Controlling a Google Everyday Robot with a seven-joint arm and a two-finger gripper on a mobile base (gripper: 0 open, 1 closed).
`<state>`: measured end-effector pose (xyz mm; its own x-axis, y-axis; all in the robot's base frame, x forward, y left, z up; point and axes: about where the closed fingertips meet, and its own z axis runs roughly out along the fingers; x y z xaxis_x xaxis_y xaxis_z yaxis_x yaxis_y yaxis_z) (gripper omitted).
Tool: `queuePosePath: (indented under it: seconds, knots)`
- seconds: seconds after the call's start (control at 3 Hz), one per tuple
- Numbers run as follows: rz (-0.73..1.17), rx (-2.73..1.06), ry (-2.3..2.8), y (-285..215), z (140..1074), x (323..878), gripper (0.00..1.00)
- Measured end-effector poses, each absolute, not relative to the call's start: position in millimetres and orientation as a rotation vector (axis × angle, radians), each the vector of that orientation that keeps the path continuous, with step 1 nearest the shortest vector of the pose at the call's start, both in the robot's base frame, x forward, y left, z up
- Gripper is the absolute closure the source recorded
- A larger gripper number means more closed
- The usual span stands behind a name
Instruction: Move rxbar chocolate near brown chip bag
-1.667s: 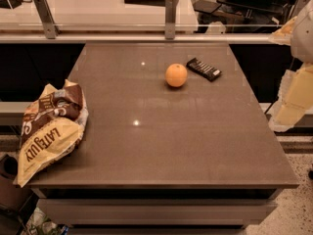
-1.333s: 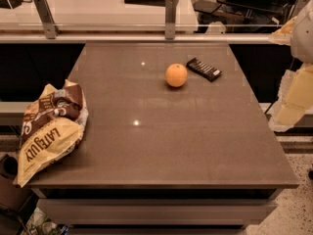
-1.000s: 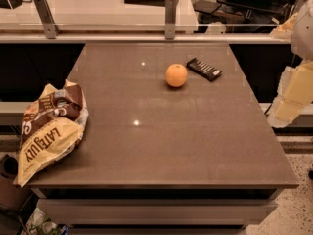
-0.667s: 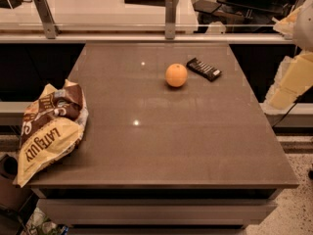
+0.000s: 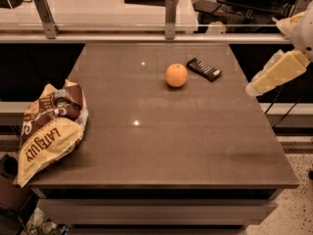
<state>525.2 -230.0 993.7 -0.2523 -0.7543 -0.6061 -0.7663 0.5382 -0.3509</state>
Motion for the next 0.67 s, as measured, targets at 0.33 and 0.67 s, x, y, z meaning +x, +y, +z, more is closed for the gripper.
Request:
queuePosePath:
  seconds: [0.33, 0.67]
  knots:
    - [0.108, -1.104, 1.949, -226.1, 981.8, 549.7, 0.00]
    - [0.215, -0.975, 1.935, -216.5, 952.8, 585.2, 0.00]
